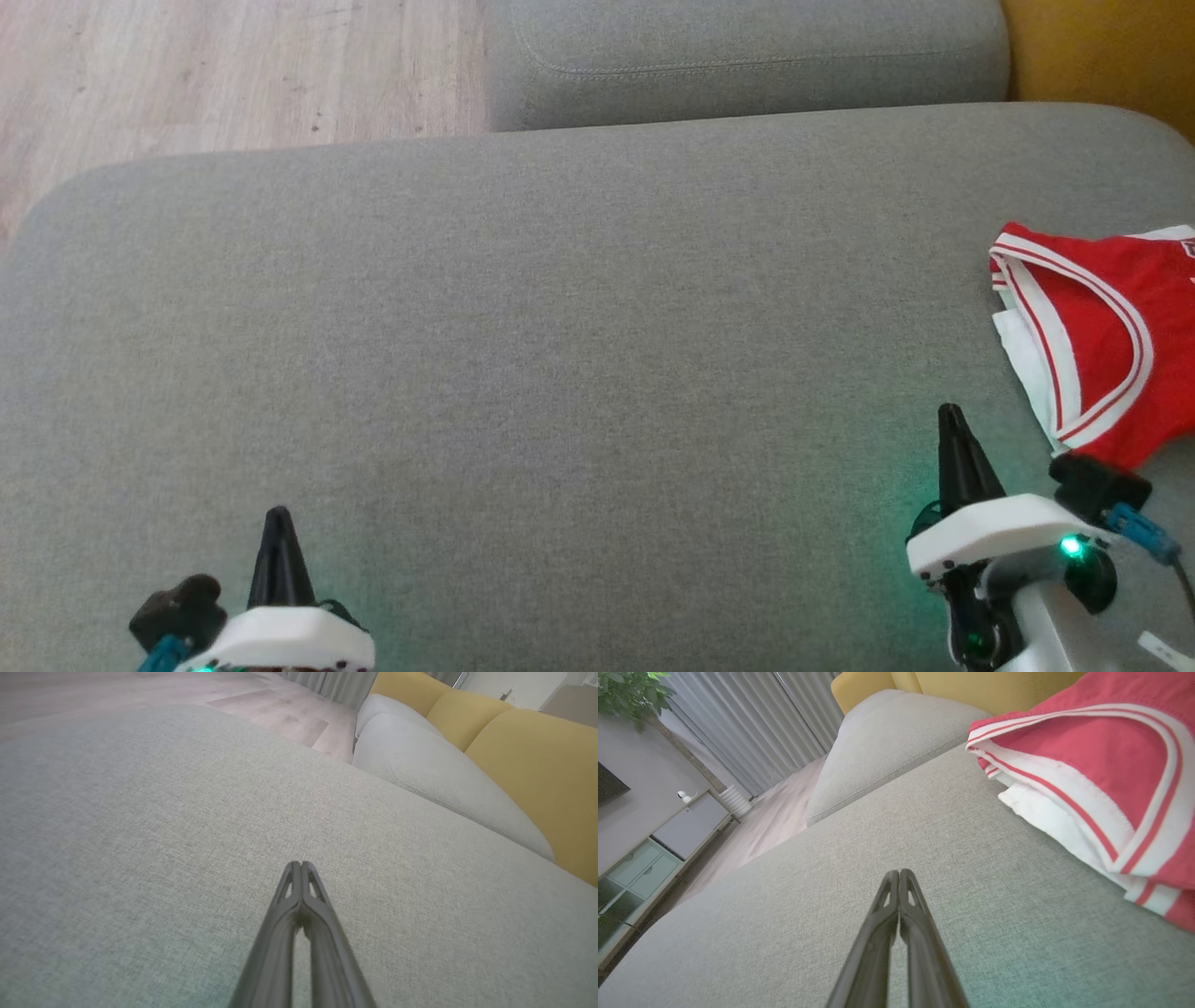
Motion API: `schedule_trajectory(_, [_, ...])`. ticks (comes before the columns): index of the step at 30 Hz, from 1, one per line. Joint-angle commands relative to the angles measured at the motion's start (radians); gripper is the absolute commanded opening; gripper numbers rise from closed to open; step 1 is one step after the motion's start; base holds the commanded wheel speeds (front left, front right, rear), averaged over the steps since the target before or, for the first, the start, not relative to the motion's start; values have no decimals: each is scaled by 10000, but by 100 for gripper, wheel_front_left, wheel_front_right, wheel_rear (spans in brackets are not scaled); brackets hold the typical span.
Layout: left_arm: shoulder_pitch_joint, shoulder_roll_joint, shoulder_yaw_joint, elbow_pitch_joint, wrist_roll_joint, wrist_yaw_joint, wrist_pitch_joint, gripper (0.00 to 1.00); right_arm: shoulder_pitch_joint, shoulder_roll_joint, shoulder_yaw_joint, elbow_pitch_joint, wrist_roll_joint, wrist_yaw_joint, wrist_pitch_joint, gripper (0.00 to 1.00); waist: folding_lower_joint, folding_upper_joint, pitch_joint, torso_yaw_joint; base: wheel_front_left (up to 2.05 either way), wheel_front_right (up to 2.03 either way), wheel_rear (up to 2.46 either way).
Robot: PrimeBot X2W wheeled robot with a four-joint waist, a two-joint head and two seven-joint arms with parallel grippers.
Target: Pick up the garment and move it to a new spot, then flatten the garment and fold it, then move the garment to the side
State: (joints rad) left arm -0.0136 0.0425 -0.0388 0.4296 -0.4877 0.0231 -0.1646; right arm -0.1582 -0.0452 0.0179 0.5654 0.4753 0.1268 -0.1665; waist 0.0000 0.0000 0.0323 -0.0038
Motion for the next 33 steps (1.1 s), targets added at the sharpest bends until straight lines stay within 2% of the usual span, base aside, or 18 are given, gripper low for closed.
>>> schedule_trajectory(1, [-442,29,177,-395,-390,-91,102,0,-307,-29,-52,-440,403,10,116,0,0,0,-7,1,0,0,0])
schedule_trajectory(33, [-615,45,641,-894,-4121,-590,1024,0,-28,-36,-489,-1394,4172,20,1041,0,0,0,-105,14,0,0,0])
